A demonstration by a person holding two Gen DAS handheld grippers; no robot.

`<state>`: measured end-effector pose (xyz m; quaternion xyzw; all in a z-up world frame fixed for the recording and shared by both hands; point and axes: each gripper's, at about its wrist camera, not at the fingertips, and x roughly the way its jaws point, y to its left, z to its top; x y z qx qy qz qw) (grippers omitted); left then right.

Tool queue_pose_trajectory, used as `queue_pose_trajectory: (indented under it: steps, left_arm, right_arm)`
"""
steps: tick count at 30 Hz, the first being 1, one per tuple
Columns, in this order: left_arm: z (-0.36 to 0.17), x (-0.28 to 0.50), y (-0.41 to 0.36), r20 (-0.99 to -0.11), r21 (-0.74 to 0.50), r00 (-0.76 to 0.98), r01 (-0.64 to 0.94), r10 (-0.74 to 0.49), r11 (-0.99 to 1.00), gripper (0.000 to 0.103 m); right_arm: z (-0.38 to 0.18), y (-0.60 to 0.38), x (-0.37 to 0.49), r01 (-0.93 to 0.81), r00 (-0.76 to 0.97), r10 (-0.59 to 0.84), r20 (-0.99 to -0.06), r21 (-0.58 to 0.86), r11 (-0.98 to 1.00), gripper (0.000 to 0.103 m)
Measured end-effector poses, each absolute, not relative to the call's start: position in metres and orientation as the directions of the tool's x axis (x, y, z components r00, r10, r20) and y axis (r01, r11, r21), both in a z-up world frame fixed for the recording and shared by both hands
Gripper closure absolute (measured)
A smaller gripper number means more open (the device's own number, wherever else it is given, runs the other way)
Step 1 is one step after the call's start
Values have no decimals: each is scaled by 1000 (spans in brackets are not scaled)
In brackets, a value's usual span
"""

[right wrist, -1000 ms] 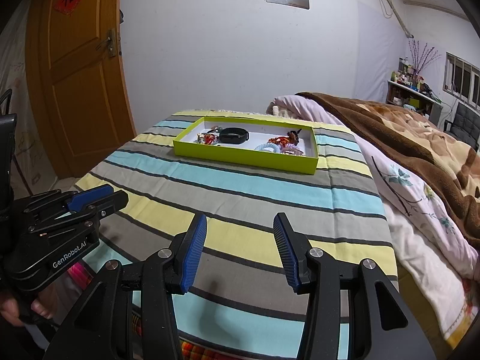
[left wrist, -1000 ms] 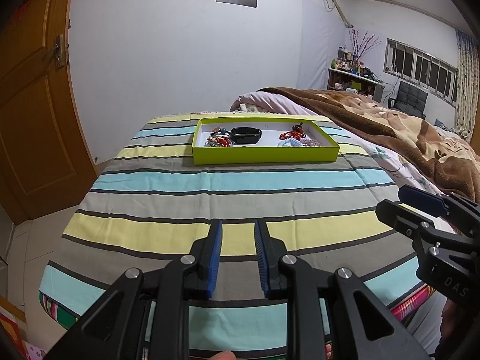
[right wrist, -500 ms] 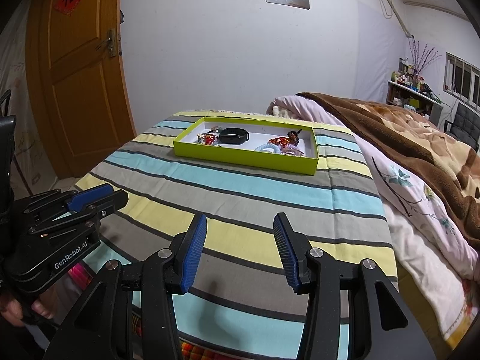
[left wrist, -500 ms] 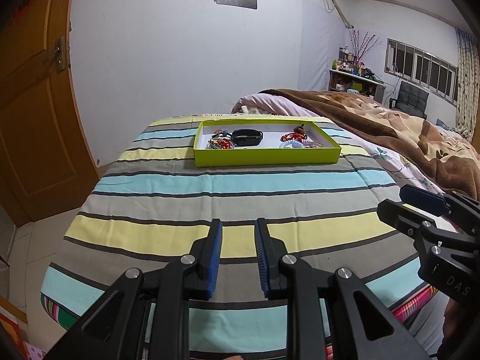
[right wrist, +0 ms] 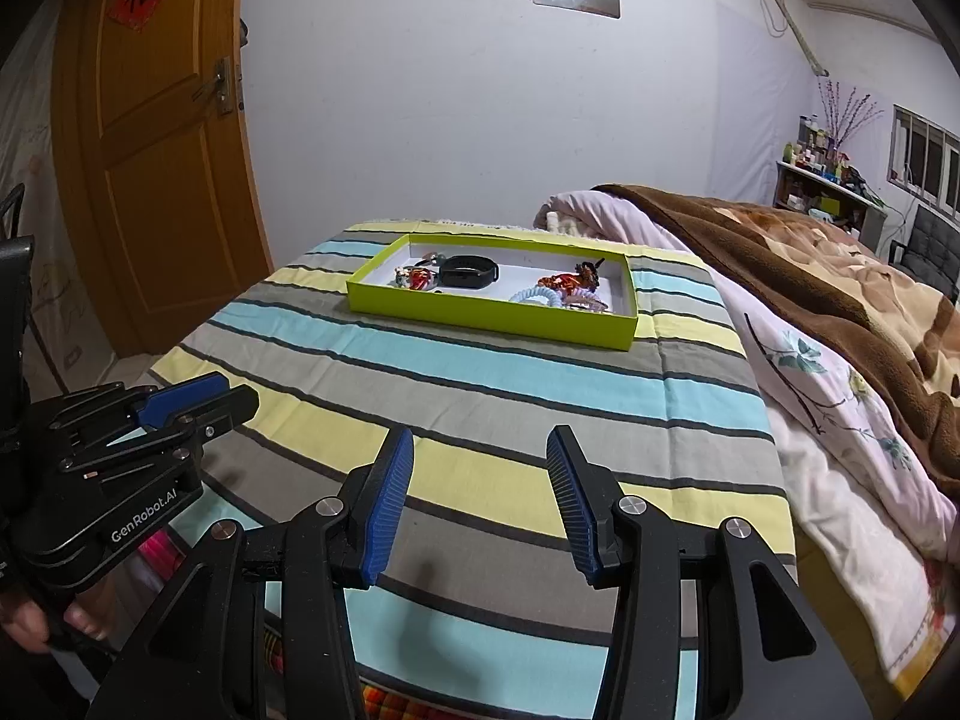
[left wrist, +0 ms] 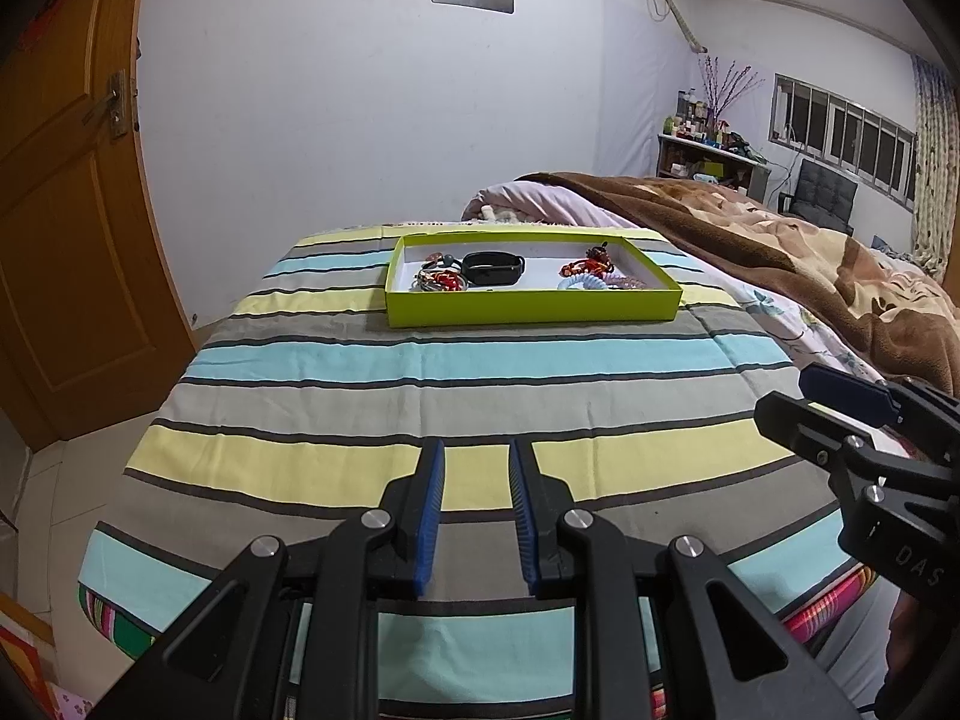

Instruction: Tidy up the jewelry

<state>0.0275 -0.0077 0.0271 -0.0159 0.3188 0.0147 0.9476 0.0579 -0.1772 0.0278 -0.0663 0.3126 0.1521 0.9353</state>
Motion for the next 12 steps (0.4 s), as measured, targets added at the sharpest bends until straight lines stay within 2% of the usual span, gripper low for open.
queue_pose_trajectory:
  steps: [12]
  left_arm:
    - [26,28,-7,-607,-26,795,-36,14,999,80]
  right_arm:
    - [28,-177,58,-324,760,242,-604,-28,946,56]
